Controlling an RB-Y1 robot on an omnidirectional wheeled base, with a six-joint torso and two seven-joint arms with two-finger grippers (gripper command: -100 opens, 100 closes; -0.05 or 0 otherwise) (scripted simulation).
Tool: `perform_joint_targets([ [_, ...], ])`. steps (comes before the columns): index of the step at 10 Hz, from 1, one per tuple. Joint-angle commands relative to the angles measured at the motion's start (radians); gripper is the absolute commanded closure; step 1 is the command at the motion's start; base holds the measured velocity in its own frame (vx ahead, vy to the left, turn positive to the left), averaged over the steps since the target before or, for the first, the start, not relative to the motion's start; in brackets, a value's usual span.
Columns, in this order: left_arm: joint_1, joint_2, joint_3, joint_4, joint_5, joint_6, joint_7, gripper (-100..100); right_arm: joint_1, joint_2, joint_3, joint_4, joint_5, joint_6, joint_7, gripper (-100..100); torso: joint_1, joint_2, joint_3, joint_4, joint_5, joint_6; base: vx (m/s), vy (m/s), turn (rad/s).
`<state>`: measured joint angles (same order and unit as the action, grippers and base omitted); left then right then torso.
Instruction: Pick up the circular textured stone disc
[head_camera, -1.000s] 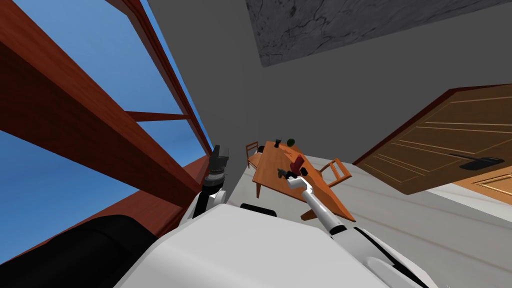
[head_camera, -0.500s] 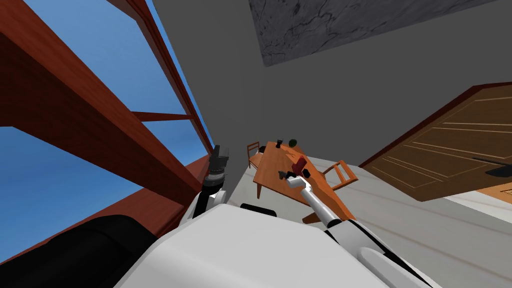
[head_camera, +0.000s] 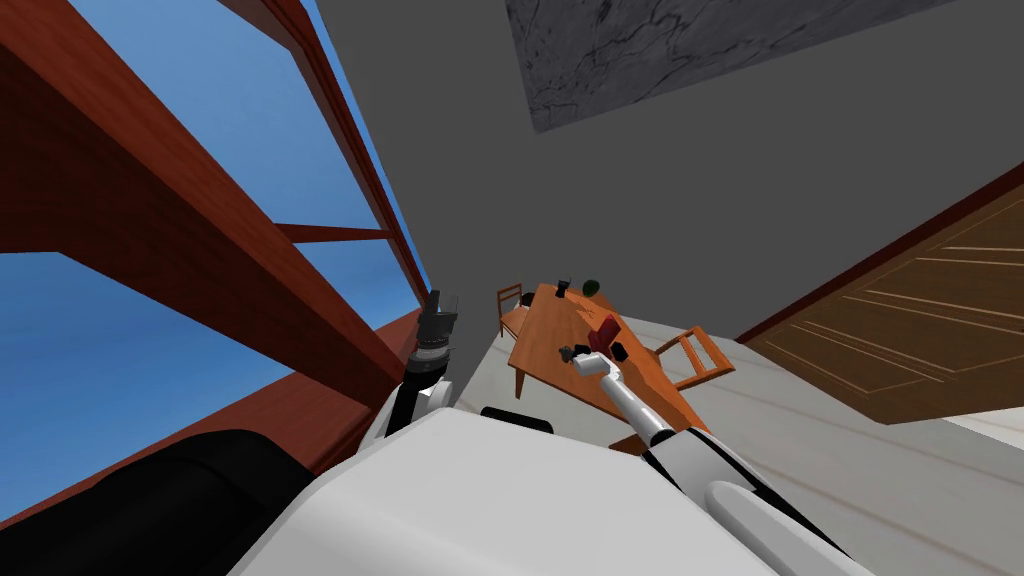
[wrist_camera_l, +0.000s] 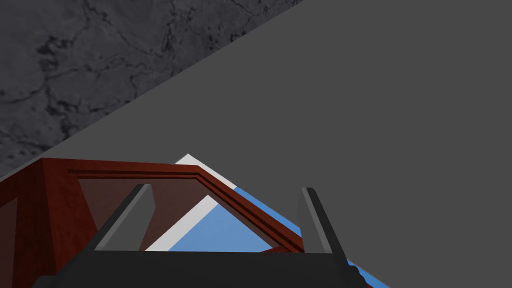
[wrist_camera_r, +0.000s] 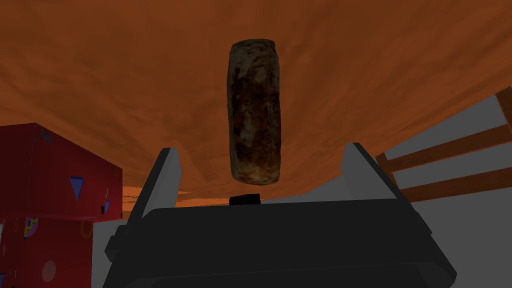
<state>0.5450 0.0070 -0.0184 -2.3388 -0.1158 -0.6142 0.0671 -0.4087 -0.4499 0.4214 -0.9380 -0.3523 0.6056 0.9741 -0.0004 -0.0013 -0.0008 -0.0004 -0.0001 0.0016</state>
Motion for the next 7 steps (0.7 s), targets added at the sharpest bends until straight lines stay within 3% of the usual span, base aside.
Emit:
perform_joint_targets([
  [1,0.000,0.000,0.000,0.000,0.000,0.000,0.000,0,0.000,0.000,0.000,0.000,0.000,0.000,0.000,-100,0.000,0.000,0.000,0.000,0.000,0.000,0.008,-0.004,0.011],
  [2,0.000,0.000,0.000,0.000,0.000,0.000,0.000,0,0.000,0.000,0.001,0.001,0.000,0.004,0.001,0,0.000,0.001,0.000,0.000,0.000,0.000,0.000,0.000,0.000],
  [3,0.000,0.000,0.000,0.000,0.000,0.000,0.000,0,-0.022,0.027,-0.007,0.043,0.015,-0.011,0.006,-100,0.000,0.001,0.001,0.000,0.000,0.000,0.005,-0.018,-0.059],
  [7,0.000,0.000,0.000,0.000,0.000,0.000,0.000,0,-0.067,0.079,-0.023,0.128,0.045,-0.041,0.015,-100,-0.002,0.001,0.001,0.000,0.000,0.000,0.002,-0.037,-0.037],
])
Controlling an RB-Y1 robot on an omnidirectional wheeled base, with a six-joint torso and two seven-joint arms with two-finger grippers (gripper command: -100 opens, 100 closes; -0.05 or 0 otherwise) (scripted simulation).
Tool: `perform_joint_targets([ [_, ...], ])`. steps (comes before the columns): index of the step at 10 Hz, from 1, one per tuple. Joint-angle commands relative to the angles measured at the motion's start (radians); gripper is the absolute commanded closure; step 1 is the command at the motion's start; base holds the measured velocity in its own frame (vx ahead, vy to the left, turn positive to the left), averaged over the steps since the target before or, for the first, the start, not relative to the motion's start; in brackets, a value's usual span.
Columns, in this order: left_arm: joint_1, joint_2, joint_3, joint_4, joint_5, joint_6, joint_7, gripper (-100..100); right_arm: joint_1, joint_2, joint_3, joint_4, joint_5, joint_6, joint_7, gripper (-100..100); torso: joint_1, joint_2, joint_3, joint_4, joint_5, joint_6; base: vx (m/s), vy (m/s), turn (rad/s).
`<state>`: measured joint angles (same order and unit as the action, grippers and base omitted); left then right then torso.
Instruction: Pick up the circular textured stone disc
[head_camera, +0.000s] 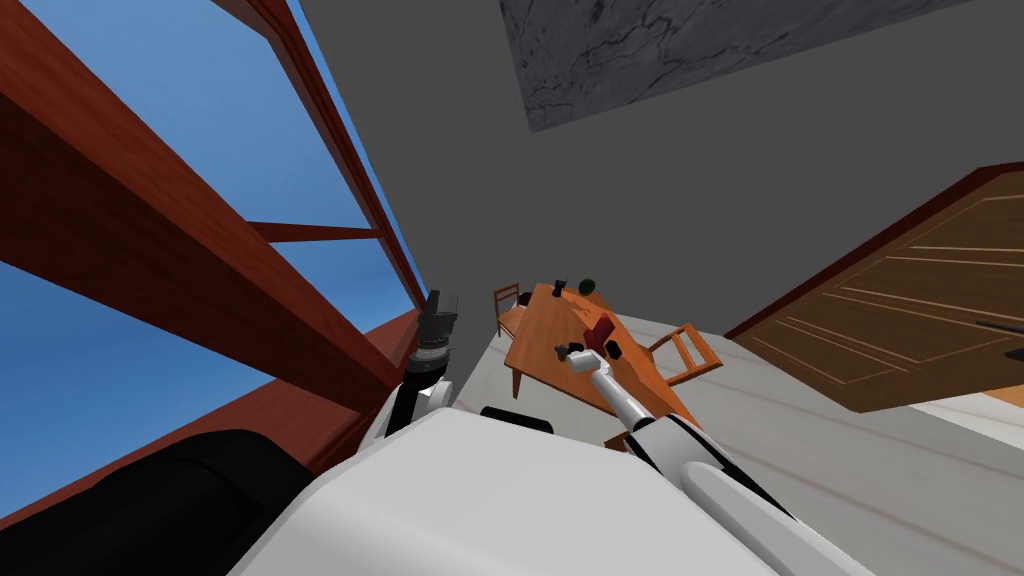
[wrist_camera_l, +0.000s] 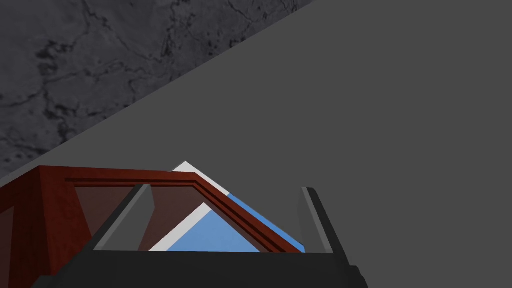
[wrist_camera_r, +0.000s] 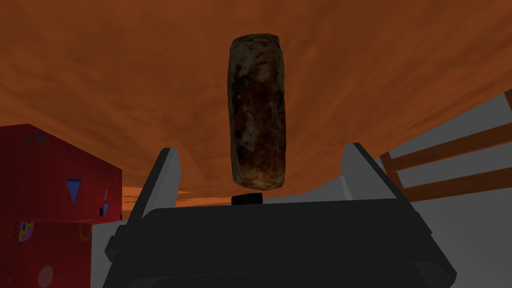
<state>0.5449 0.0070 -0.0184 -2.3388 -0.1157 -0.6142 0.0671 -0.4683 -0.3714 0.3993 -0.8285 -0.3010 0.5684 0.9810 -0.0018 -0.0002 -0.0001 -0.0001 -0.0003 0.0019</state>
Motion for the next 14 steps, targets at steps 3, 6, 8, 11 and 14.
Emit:
perform_joint_targets([
  [3,0.000,0.000,0.000,0.000,0.000,0.000,0.000,0,-0.051,0.054,-0.016,0.103,0.024,-0.034,0.017,-100,-0.001,0.000,0.000,0.000,0.000,0.000,0.006,-0.036,-0.046],
  [6,0.000,0.000,0.000,0.000,0.000,0.000,0.000,0,-0.096,0.106,-0.032,0.183,0.054,-0.064,0.025,-100,0.000,0.000,0.000,0.000,0.000,0.000,0.006,-0.029,-0.039],
  [8,0.000,0.000,0.000,0.000,0.000,0.000,0.000,0,-0.118,0.133,-0.040,0.230,0.069,-0.079,0.030,-100,0.000,0.000,0.000,0.000,0.000,0.000,0.005,-0.038,-0.044],
  [11,0.000,0.000,0.000,0.000,0.000,0.000,0.000,0,-0.162,0.185,-0.056,0.308,0.099,-0.109,0.039,-100,0.000,0.000,0.000,0.000,0.000,0.000,0.001,-0.029,-0.036],
  [14,0.000,0.000,0.000,0.000,0.000,0.000,0.000,0,-0.165,0.178,-0.052,0.322,0.084,-0.118,0.044,100,0.002,0.000,0.000,0.000,0.000,0.000,0.000,-0.005,-0.001],
])
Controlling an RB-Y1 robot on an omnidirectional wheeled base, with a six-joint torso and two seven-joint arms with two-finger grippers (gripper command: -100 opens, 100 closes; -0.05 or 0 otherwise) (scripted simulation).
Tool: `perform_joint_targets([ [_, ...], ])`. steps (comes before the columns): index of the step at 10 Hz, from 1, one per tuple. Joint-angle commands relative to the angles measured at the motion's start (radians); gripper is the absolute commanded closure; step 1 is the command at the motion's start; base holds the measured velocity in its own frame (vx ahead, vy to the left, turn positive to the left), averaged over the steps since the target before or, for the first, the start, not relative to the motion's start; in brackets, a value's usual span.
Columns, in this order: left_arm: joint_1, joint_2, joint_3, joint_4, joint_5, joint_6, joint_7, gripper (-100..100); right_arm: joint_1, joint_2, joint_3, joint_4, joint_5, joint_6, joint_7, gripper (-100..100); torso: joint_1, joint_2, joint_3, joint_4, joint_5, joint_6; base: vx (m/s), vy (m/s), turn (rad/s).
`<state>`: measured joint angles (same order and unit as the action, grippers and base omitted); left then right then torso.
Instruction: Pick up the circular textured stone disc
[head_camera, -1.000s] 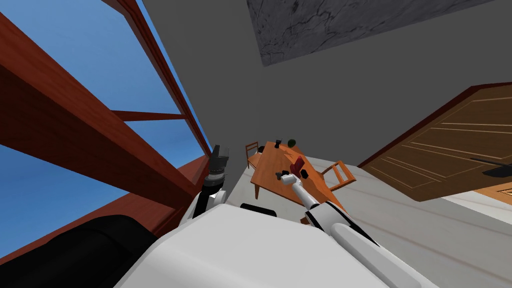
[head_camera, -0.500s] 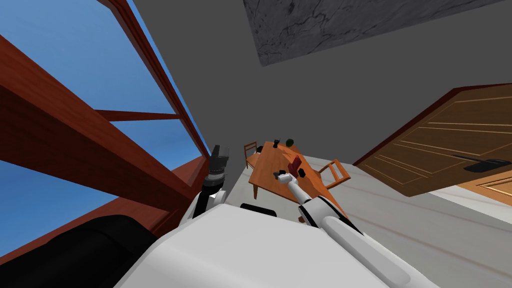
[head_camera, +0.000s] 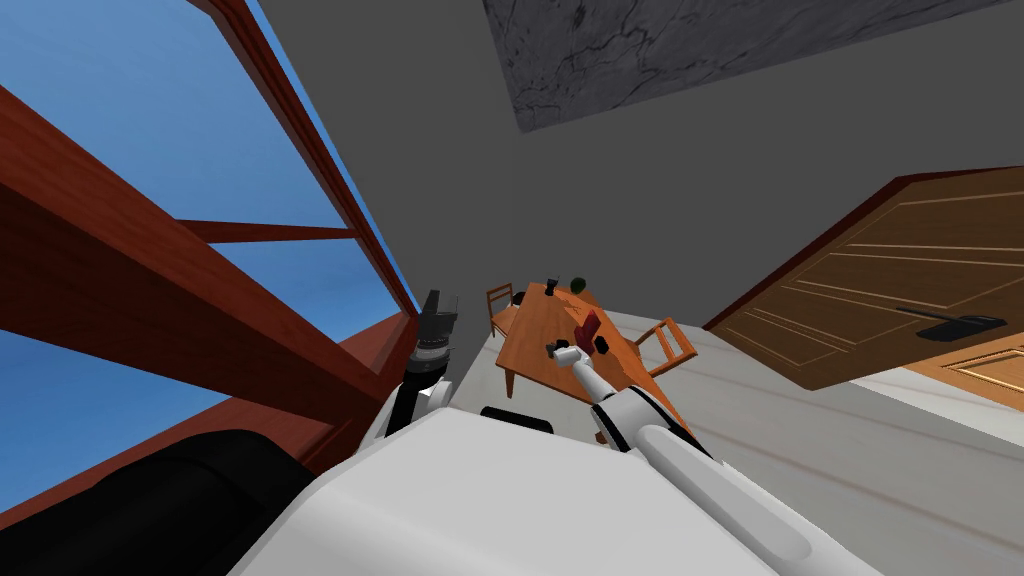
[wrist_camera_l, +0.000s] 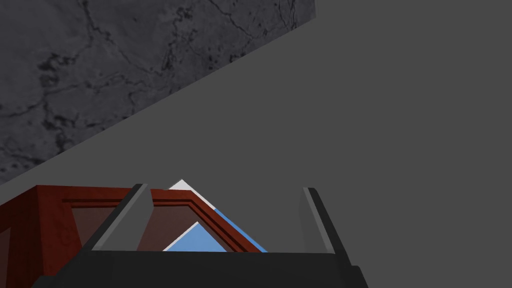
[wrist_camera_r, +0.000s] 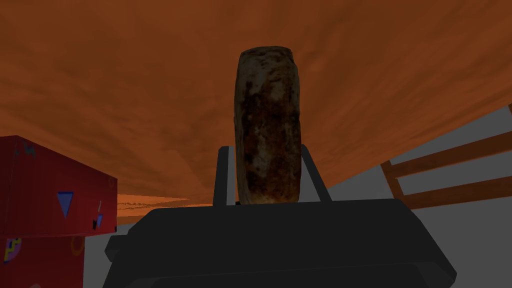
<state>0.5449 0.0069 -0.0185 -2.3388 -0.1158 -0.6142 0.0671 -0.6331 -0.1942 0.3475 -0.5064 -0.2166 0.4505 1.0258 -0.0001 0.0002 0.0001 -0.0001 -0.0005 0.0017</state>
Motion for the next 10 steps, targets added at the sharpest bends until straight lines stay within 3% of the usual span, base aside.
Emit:
perform_joint_targets([
  [1,0.000,0.000,0.000,0.000,0.000,0.000,0.000,0,0.000,0.000,0.000,0.000,0.000,0.000,0.000,100,0.000,0.000,0.000,0.000,0.000,0.000,0.000,0.000,0.000],
  [3,0.000,0.000,0.000,0.000,0.000,0.000,0.000,0,0.000,0.000,0.000,0.000,0.000,0.000,0.000,100,0.000,0.000,0.000,0.000,0.000,0.000,0.000,0.000,0.000],
  [4,0.000,0.000,0.000,0.000,0.000,0.000,0.000,0,0.000,0.000,0.000,0.000,0.000,0.000,0.000,0,0.000,0.000,0.000,0.000,0.000,0.000,0.000,0.000,0.000],
  [5,0.000,0.000,0.000,0.000,0.000,0.000,0.000,0,0.025,-0.018,0.004,-0.050,-0.001,0.023,-0.010,100,0.000,0.000,0.000,0.000,0.000,0.000,0.001,0.016,0.040],
  [7,0.000,0.000,0.000,0.000,0.000,0.000,0.000,0,0.069,-0.071,0.020,-0.135,-0.031,0.054,-0.019,100,0.003,0.001,0.001,0.001,0.001,0.000,-0.005,0.052,0.069],
  [8,0.000,0.000,0.000,0.000,0.000,0.000,0.000,0,0.069,-0.071,0.020,-0.113,-0.031,0.054,-0.019,100,0.004,0.001,0.000,0.000,0.001,0.000,-0.004,0.040,0.021],
  [10,0.000,0.000,0.000,0.000,0.000,0.000,0.000,0,0.091,-0.097,0.028,-0.158,-0.046,0.069,-0.024,100,0.001,0.000,0.000,0.000,0.001,0.001,-0.002,0.015,0.021],
])
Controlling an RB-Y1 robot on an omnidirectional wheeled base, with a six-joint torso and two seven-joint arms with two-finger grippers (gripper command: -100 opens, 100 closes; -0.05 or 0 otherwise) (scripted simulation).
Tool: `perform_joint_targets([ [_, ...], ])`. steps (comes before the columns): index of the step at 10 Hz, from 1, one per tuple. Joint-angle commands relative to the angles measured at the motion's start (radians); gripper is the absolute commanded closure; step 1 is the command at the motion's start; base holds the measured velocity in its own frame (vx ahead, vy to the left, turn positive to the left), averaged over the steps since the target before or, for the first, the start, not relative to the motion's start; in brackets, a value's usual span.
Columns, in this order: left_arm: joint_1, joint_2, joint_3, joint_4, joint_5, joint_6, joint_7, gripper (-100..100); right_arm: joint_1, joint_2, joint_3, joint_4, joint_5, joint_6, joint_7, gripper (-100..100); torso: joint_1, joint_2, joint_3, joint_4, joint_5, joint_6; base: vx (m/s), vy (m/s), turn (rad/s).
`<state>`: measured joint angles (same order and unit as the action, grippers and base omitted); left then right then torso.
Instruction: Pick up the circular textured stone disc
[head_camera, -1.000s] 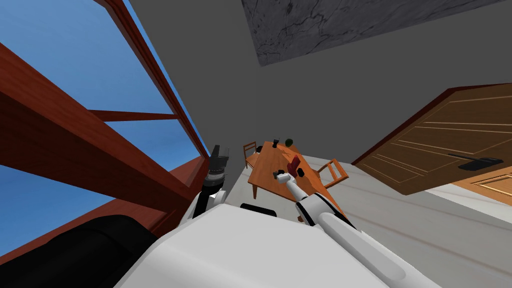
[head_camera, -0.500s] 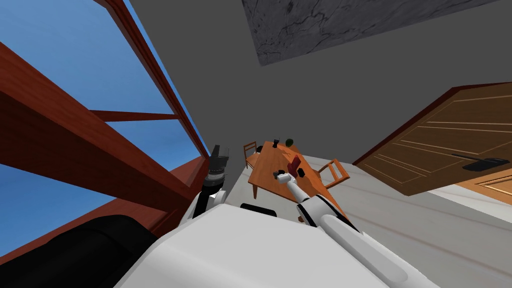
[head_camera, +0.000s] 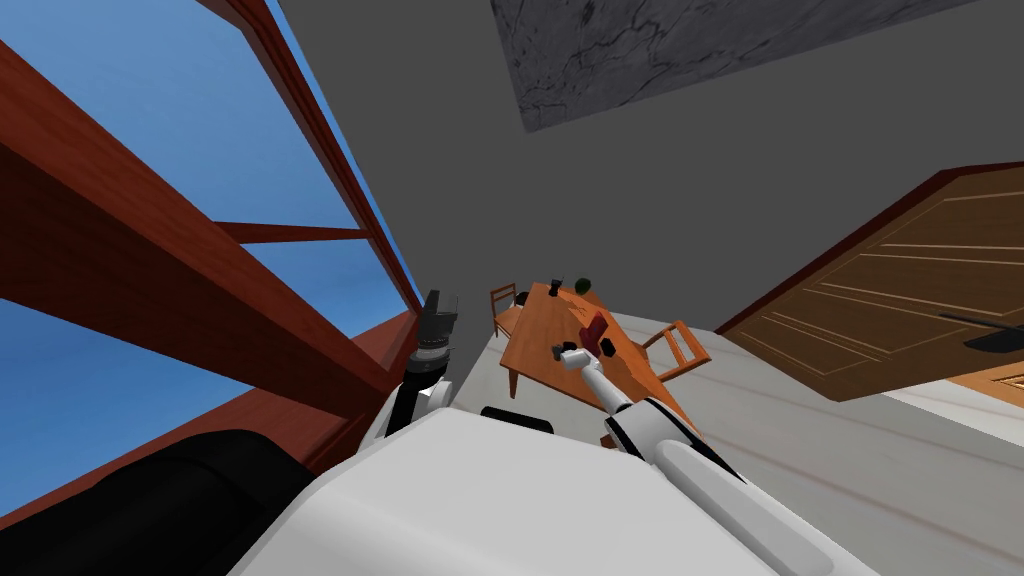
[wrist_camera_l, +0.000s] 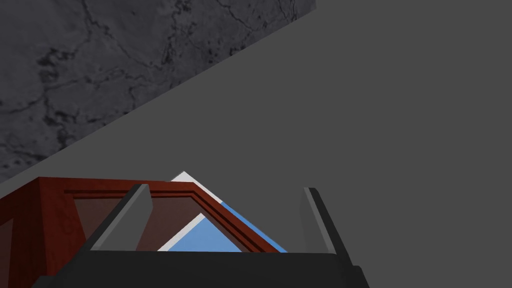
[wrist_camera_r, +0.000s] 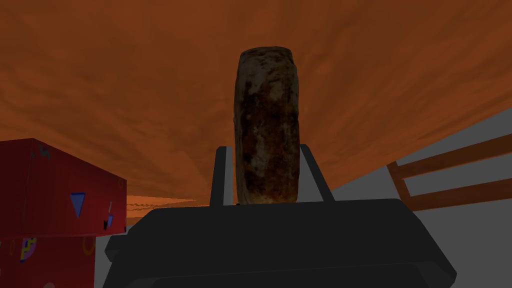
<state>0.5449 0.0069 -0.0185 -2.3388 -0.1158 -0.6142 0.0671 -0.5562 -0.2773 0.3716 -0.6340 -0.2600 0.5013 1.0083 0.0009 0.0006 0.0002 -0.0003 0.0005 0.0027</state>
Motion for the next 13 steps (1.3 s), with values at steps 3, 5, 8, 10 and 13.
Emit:
perform_joint_targets([
  [3,0.000,0.000,0.000,0.000,0.000,0.000,0.000,0,0.037,-0.041,0.011,-0.092,-0.017,0.033,-0.011,100,0.001,0.000,0.000,0.000,0.000,0.000,-0.004,0.025,0.028],
  [5,0.000,0.000,0.000,0.000,0.000,0.000,0.000,0,0.081,-0.093,0.027,-0.169,-0.047,0.063,-0.020,100,0.001,0.000,0.001,0.001,0.000,-0.001,0.001,0.037,0.060],
  [8,0.000,0.000,0.000,0.000,0.000,0.000,0.000,0,0.103,-0.120,0.035,-0.218,-0.062,0.078,-0.024,100,0.001,0.001,0.001,0.001,0.000,-0.001,-0.007,0.031,0.028],
  [10,0.000,0.000,0.000,0.000,0.000,0.000,0.000,0,0.147,-0.172,0.050,-0.295,-0.092,0.108,-0.033,100,0.001,0.002,0.001,0.001,0.000,-0.001,-0.005,0.037,0.063],
  [13,0.000,0.000,0.000,0.000,0.000,0.000,0.000,0,0.146,-0.168,0.050,-0.293,-0.090,0.104,-0.032,0,0.001,0.001,0.001,0.002,0.000,-0.001,-0.002,0.015,0.003],
])
